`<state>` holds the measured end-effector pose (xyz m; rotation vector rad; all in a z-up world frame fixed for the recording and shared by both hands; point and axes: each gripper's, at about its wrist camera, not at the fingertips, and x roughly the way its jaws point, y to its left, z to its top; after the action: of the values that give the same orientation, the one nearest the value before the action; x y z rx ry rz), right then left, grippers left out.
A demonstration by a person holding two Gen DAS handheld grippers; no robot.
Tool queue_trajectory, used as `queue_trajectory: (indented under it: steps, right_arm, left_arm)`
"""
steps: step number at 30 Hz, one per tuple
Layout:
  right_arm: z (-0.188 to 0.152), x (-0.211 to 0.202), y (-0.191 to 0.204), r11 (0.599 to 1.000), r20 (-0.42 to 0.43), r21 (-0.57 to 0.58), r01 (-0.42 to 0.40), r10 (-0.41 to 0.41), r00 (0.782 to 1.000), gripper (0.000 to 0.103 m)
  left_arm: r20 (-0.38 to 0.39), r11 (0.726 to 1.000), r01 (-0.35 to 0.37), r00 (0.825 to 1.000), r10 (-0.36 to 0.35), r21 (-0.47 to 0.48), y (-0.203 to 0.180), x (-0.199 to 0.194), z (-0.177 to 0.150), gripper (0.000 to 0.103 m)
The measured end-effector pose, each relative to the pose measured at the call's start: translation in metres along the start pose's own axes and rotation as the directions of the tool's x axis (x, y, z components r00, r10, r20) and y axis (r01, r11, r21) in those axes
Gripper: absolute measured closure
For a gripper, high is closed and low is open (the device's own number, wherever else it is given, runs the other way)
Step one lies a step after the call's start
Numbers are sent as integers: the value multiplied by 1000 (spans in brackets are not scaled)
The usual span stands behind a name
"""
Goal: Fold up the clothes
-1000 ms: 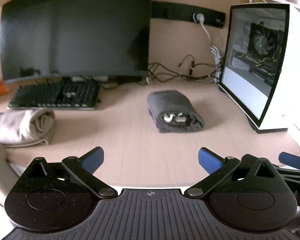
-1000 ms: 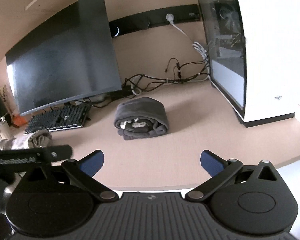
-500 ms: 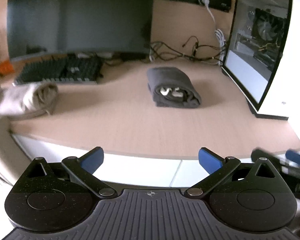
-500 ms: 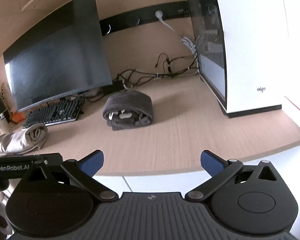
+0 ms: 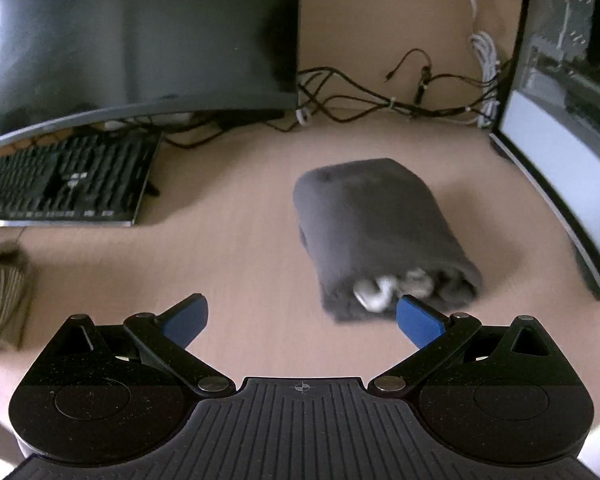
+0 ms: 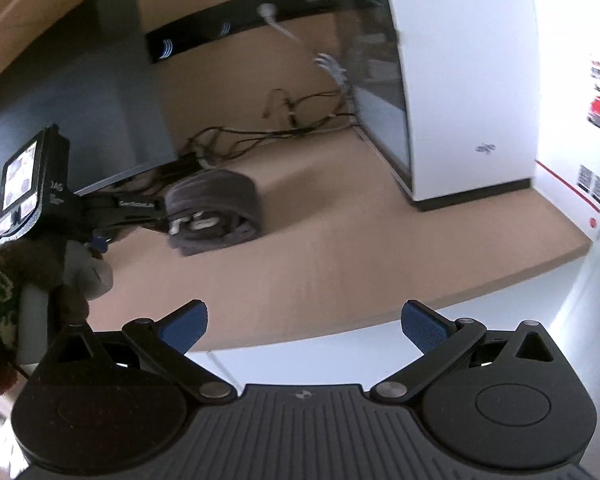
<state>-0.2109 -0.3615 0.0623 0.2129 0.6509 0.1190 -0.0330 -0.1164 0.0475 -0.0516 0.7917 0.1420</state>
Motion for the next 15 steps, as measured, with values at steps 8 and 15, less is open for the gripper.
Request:
queue_trajectory:
  steps: [8,15]
  right_arm:
    - [3,30,9,999,-66,38,39,-36,997,0]
    - [1,44,26,1000,-97,7,2,-1,995,0]
  left_arm:
    - [-52,1000,-21,998,21,10,24,36,6,0]
    - [-80,1000,26,996,-26,-9,44,17,3,0]
